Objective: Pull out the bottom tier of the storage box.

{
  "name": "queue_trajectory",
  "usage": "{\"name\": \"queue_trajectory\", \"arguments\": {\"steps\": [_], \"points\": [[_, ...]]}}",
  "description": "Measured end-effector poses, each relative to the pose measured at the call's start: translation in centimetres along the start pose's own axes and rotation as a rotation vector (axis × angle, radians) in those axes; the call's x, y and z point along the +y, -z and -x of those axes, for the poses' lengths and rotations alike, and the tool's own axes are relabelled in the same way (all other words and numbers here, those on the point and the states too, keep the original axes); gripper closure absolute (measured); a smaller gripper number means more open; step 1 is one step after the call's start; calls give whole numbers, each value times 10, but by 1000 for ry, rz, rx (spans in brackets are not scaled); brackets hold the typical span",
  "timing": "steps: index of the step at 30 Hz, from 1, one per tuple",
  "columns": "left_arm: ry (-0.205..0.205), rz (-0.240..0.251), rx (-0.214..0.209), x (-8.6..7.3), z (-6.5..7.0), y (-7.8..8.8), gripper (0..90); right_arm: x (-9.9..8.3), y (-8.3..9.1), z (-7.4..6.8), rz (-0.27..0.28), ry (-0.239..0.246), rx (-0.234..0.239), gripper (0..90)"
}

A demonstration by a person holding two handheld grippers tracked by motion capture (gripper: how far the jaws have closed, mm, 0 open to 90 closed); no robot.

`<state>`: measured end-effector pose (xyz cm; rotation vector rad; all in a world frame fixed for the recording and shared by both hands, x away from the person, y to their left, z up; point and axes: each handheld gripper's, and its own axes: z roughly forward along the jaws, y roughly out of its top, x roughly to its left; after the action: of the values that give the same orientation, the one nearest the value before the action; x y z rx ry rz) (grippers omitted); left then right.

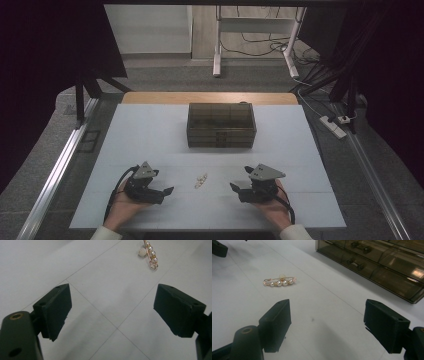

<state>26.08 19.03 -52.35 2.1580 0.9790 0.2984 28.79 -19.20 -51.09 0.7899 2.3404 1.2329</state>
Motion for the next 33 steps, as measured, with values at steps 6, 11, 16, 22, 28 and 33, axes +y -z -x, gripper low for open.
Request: {"name": "queue_trajectory", "arguments": {"steps": [6,11,16,22,28,33], "points": [[1,-1,4,0,0,0,149,2,-5,-7,-7,22,10,221],[13,5,9,-1,-2,1,149,4,-12,-11,-19,33,3,226],[12,14,18,-1,-2,3,149,5,-17,-15,-39,54,0,231],[16,18,18,-1,-3,4,149,6,-19,-18,-48,81,1,237],[18,19,21,-1,-2,4,149,7,-22,-21,-58,107,-1,239],[17,17,19,-1,-2,4,149,7,-22,-22,-70,140,-18,240]]}}
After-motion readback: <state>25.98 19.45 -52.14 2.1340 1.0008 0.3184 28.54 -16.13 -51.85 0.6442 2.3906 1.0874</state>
